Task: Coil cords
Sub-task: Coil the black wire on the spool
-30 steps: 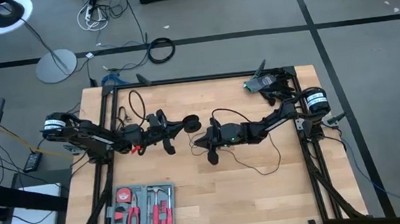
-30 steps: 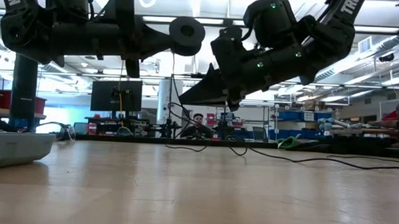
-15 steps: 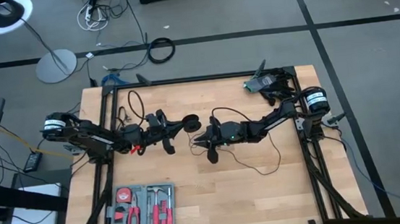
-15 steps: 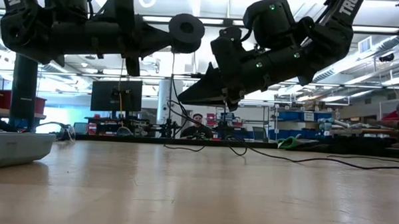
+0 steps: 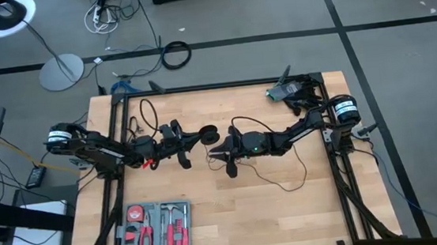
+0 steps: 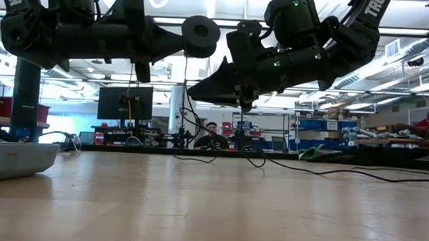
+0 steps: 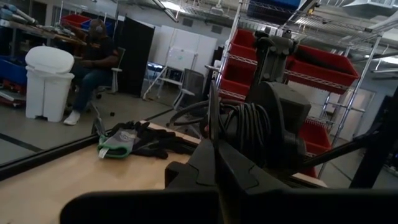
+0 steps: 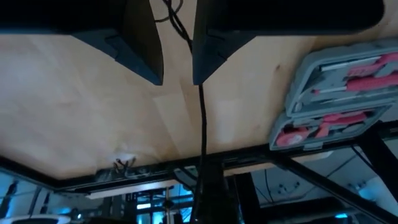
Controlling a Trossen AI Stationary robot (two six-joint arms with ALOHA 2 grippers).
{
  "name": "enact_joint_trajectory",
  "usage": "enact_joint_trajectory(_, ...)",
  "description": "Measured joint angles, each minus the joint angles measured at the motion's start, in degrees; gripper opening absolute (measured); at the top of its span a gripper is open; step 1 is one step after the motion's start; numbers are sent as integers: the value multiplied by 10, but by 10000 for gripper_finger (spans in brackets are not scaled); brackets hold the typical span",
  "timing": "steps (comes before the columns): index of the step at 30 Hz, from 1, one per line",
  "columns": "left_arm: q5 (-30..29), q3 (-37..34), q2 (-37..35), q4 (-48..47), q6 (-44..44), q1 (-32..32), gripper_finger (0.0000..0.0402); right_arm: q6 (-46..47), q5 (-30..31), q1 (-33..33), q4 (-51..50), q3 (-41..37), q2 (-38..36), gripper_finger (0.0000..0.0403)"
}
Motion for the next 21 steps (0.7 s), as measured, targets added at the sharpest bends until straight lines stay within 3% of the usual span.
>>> enact_joint_trajectory(10,0,0,0,6,1,0,0,13,-64,1,-3,0,0,86)
enact_joint_trajectory(16,0,0,0,7,1,0,0,4,-13,1,-8,0,0,80)
enact_joint_trajectory(21,0,0,0,6,1,0,0,10,-10,1,-32,0,0,62)
